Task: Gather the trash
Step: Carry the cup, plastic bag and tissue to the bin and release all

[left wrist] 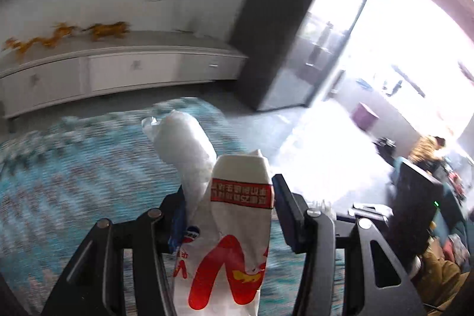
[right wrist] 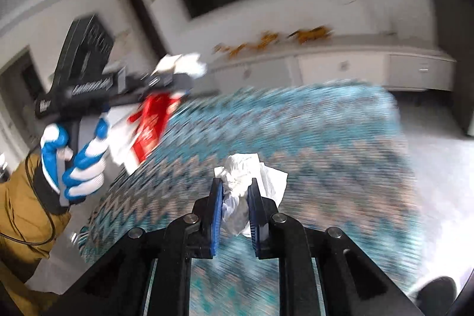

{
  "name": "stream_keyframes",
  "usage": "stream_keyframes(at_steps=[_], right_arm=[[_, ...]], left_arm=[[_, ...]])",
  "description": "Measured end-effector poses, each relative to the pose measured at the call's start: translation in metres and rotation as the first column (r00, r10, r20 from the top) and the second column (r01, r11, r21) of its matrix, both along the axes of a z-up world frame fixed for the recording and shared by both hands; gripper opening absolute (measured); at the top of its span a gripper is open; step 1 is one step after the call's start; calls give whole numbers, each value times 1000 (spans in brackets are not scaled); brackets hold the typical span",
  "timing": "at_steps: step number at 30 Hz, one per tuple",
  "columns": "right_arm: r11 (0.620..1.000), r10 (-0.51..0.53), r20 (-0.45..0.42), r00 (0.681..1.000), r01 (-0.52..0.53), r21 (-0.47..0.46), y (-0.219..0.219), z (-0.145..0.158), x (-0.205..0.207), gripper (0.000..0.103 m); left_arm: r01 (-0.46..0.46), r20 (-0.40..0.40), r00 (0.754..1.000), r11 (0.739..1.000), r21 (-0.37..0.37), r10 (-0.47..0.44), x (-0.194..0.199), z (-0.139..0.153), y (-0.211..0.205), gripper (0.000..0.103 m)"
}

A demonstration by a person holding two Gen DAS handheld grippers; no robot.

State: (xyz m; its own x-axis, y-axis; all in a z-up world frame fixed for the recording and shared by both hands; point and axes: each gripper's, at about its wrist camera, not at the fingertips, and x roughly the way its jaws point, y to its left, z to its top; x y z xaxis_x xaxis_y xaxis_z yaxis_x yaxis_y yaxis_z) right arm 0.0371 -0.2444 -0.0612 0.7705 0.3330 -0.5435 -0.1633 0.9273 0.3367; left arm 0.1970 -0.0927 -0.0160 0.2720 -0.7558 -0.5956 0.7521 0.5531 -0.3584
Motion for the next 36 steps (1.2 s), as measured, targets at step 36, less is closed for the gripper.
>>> stream_keyframes(at_steps=[36], right_arm=[[702,-607,-425,672,704,111,-298,-220,-223,32]], left_arm=[[472,-402,848,839,272,-346,-182,-205,-389,53]])
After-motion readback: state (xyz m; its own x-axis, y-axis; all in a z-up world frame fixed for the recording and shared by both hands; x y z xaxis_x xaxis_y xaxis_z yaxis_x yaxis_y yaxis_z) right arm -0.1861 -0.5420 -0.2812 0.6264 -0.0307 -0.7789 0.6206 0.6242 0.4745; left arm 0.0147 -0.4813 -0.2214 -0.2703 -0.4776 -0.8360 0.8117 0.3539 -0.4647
